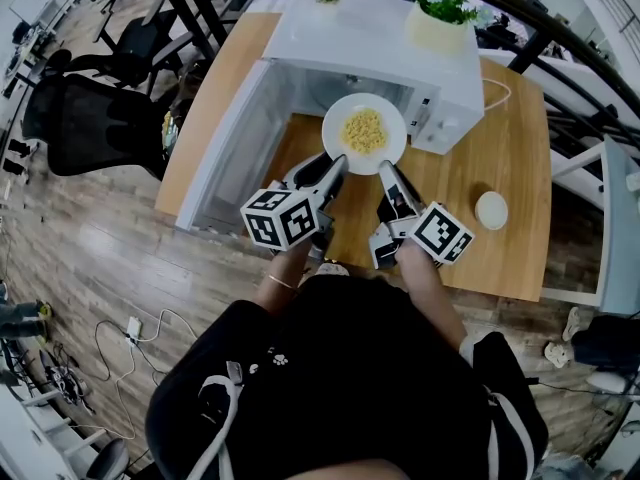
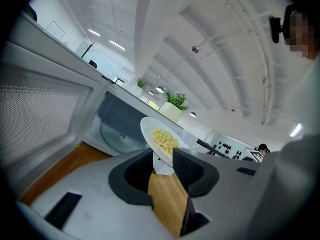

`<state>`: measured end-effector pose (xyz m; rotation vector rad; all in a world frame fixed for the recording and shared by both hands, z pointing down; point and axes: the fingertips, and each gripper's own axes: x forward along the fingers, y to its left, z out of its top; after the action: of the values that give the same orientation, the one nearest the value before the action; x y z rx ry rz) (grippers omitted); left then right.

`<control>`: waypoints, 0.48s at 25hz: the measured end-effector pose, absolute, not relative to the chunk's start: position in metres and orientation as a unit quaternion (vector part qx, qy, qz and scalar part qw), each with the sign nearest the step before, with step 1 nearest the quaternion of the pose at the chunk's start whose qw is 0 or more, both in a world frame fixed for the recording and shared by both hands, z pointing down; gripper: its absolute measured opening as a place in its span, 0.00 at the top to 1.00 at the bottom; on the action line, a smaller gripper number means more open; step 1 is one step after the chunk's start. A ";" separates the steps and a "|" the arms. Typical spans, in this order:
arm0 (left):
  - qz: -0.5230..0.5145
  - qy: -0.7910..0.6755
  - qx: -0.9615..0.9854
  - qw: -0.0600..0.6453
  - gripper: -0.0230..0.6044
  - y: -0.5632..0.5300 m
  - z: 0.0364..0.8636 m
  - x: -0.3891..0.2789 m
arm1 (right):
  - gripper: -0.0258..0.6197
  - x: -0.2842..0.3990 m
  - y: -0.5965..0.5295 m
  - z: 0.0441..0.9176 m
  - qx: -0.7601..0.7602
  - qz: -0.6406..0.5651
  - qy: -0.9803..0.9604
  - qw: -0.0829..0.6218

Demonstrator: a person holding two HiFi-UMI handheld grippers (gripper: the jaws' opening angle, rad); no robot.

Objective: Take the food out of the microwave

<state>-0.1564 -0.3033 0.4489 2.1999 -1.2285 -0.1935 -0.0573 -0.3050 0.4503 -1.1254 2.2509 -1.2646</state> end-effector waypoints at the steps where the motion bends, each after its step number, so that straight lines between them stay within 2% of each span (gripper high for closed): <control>1: -0.073 -0.463 0.830 0.303 0.77 -0.303 0.449 -0.156 | 0.87 -0.057 -0.305 0.450 -0.394 -0.443 0.789 0.162; 12: -0.068 -0.462 0.831 0.303 0.77 -0.306 0.449 -0.156 | 0.87 -0.057 -0.307 0.451 -0.394 -0.447 0.786 0.164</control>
<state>-0.1558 -0.3059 0.4491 2.2024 -1.2256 -0.1801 -0.0568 -0.3072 0.4508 -1.1219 2.2416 -1.2743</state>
